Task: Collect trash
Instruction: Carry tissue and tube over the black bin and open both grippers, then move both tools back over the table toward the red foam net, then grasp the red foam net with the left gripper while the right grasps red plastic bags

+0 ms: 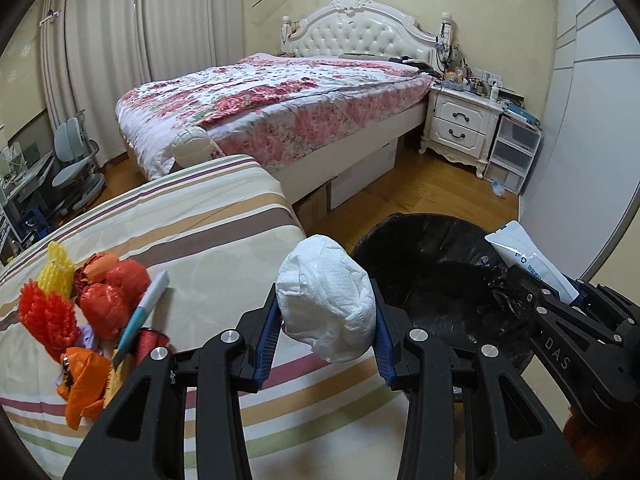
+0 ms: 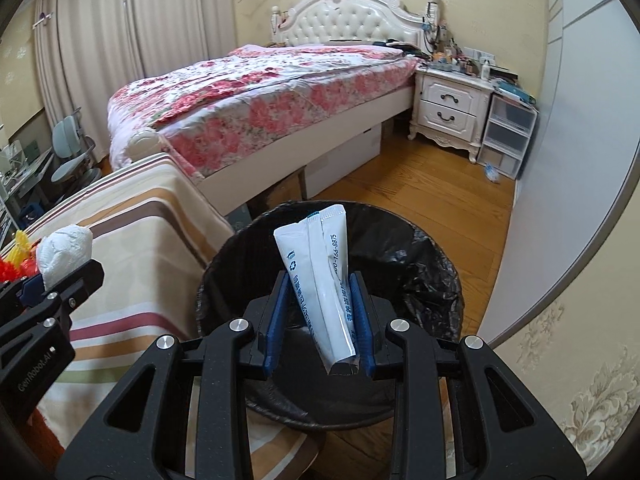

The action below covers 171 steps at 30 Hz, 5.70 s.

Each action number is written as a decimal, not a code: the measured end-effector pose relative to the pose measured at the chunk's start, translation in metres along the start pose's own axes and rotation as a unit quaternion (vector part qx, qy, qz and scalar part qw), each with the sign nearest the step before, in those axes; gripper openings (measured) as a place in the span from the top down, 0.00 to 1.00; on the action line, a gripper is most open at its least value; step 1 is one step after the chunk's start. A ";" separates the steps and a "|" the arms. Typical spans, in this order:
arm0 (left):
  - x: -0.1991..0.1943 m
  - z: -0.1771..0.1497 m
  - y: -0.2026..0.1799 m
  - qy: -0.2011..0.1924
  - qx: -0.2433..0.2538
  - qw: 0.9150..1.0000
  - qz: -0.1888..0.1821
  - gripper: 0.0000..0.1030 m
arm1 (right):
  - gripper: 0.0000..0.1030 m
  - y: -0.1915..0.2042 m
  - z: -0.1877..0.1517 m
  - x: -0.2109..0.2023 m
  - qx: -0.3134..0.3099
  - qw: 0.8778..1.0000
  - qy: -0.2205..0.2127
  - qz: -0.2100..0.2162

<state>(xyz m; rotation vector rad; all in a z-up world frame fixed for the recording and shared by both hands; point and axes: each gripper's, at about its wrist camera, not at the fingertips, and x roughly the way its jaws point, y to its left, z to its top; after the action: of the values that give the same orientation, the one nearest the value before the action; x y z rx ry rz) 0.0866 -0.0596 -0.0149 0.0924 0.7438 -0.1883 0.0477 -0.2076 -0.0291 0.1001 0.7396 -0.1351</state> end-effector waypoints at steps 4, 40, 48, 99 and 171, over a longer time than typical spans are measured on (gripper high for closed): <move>0.015 0.003 -0.014 0.007 0.017 1.000 0.001 0.60 | 0.71 -0.009 0.001 0.010 0.012 1.000 0.007 -0.004; 0.043 0.017 -0.046 0.016 0.048 0.998 0.031 0.26 | 0.49 -0.048 0.008 0.030 0.058 0.998 0.013 -0.028; 0.030 0.014 -0.032 0.017 0.033 0.999 0.035 0.26 | 0.44 -0.042 0.007 0.021 0.056 0.998 0.014 -0.024; -0.051 -0.043 0.202 0.032 -0.125 0.981 0.147 0.26 | 0.34 0.156 0.002 -0.011 -0.073 0.991 0.033 0.105; -0.091 -0.099 0.317 0.041 -0.209 0.960 0.183 0.48 | 0.73 0.304 -0.007 -0.027 -0.205 0.961 0.050 0.181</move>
<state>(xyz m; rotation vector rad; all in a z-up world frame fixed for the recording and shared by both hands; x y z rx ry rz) 0.0201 0.2781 -0.0203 -0.1659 0.8223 0.3301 0.0711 0.0953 -0.0034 -0.1552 0.8246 0.3753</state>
